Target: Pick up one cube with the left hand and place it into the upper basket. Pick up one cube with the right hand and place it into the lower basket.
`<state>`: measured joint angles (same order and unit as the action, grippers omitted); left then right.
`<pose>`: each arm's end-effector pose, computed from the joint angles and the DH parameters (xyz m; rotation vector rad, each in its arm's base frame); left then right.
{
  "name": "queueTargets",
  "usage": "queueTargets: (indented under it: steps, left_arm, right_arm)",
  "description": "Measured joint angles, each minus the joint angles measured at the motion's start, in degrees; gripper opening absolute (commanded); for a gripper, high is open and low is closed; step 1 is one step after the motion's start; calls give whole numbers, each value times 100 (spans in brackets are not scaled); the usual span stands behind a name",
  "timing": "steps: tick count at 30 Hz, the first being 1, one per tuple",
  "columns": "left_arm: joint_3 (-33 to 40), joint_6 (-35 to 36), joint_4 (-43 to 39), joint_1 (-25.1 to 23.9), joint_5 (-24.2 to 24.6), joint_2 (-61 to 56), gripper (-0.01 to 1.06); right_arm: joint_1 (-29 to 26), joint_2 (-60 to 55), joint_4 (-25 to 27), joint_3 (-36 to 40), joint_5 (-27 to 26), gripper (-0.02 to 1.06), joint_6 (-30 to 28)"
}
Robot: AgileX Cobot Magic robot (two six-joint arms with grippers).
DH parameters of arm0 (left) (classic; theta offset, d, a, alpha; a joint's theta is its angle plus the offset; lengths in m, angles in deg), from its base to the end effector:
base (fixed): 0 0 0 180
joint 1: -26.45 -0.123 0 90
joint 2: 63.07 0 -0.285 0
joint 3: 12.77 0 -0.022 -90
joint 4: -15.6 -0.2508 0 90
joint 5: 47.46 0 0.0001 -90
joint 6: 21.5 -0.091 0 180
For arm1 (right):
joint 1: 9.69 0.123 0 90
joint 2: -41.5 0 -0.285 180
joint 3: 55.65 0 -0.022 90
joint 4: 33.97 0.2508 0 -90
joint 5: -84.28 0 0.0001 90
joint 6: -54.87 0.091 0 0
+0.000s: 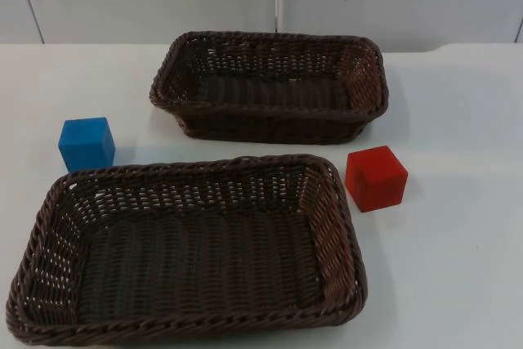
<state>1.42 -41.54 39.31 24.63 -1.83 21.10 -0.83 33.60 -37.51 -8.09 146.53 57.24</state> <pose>0.2773 -0.0174 0.3236 0.1497 2.4392 -0.3224 -0.0069 -0.0061 0.2802 -0.1118 2.0501 0.0478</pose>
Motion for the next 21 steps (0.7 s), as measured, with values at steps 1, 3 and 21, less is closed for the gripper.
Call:
queueTargets:
  steps: [1, 3, 21]
  left_arm:
    - [-69, -23, 0, 81, -15, 132, 105]
    - [-195, -47, 0, 241, -90, 410, 105]
    - [-437, 901, -797, 838, -1408, 2133, 105]
  right_arm:
    - [0, 0, 0, 0, 0, 105, 0]
    - [0, 0, 0, 0, 0, 105, 0]
    - [0, 0, 0, 0, 0, 105, 0]
